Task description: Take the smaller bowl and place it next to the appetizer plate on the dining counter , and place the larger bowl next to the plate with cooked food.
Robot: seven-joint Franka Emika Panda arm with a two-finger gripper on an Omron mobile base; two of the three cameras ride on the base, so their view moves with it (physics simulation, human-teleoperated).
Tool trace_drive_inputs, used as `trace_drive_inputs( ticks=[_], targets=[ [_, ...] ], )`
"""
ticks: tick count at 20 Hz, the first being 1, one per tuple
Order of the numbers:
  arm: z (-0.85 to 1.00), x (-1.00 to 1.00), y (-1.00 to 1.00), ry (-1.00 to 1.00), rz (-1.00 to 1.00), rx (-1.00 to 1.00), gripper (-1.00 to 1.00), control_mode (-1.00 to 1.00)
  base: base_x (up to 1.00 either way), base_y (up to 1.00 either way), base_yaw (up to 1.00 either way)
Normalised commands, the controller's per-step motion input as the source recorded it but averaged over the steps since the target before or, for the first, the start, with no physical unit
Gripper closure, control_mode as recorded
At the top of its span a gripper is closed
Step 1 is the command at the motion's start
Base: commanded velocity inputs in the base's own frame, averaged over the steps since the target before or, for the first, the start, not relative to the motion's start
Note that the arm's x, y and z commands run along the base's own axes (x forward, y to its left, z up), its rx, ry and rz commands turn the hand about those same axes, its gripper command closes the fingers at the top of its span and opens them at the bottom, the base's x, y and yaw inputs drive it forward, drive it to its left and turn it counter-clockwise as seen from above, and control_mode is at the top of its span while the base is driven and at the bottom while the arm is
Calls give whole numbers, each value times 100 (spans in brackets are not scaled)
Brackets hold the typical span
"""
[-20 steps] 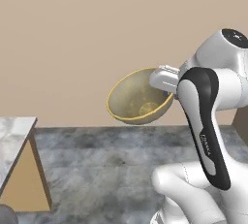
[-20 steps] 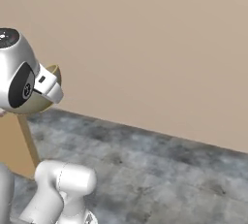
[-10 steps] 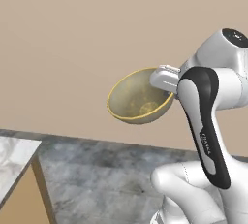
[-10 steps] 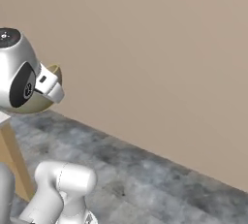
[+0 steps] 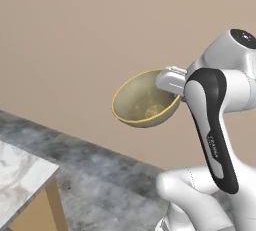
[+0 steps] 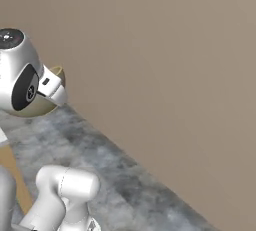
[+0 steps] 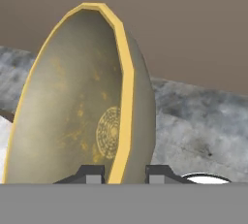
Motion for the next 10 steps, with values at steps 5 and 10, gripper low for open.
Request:
trace_drive_inputs(
  ticks=[5, 10],
  targets=[
    [0, 0, 0, 0, 0, 0, 100, 100, 100, 0, 58],
    [0, 0, 0, 0, 0, 0, 100, 100, 100, 0, 61]
  ],
)
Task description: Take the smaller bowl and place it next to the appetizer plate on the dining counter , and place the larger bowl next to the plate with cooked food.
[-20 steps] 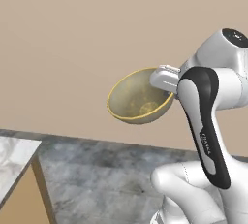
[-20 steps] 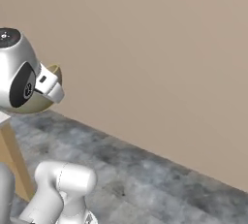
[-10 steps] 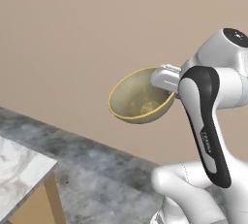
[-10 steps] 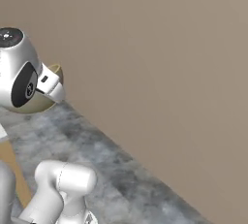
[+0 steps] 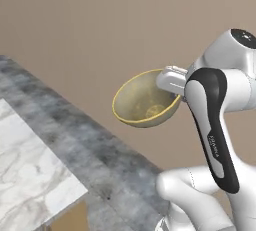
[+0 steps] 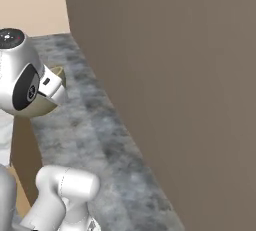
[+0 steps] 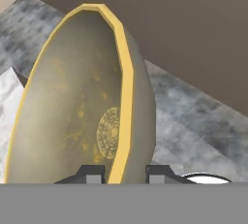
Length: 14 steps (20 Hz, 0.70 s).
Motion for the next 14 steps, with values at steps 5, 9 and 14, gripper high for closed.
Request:
trace_drive_inputs(
  ticks=[5, 9, 14],
  targets=[
    [0, 0, 0, 0, 0, 0, 100, 100, 100, 0, 61],
    [0, 0, 0, 0, 0, 0, 100, 100, 100, 0, 57],
    [0, 0, 0, 0, 0, 0, 100, 100, 100, -13, 43]
  ],
)
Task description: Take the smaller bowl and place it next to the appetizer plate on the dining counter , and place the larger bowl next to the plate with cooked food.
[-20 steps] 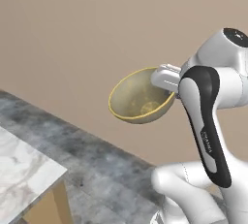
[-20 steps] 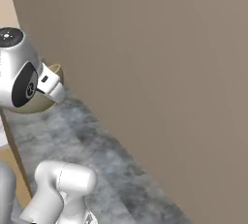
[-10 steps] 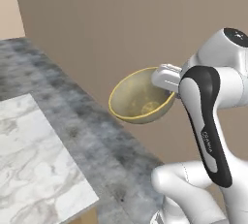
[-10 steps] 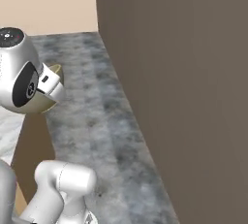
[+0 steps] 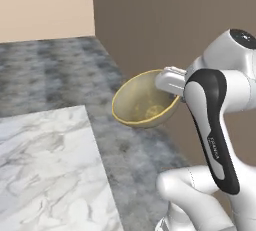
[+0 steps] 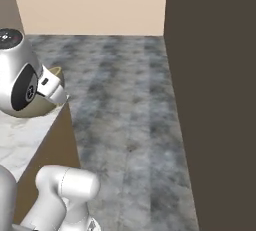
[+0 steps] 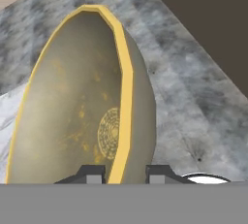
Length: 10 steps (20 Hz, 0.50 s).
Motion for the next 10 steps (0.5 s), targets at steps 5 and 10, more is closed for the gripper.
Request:
trace_drive_inputs(
  ticks=[5, 10],
  targets=[
    [0, 0, 0, 0, 0, 0, 100, 100, 100, -21, 31],
    [0, 0, 0, 0, 0, 0, 100, 100, 100, -32, 21]
  ],
)
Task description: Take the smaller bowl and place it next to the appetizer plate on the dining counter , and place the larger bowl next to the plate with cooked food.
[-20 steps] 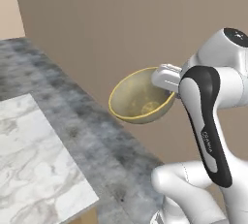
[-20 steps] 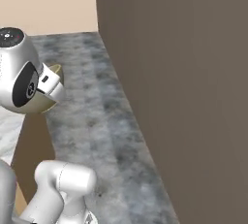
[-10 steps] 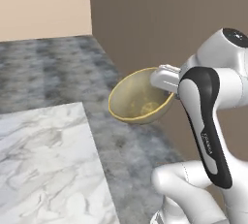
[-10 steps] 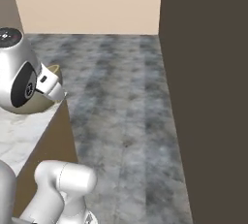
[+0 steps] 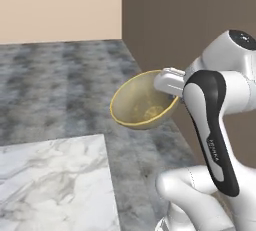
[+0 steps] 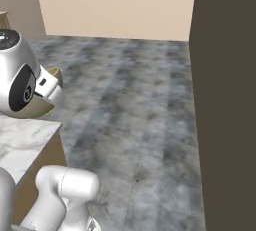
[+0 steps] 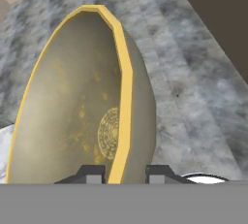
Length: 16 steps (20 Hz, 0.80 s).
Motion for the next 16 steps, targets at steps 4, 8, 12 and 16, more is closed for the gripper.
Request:
trace_drive_inputs(
  ticks=[4, 8, 12, 16],
  targets=[
    [0, 0, 0, 0, 0, 0, 100, 100, 100, -42, 6],
    [0, 0, 0, 0, 0, 0, 100, 100, 100, -34, 7],
    [0, 0, 0, 0, 0, 0, 100, 100, 100, -6, 25],
    [0, 0, 0, 0, 0, 0, 100, 100, 100, 0, 49]
  ],
)
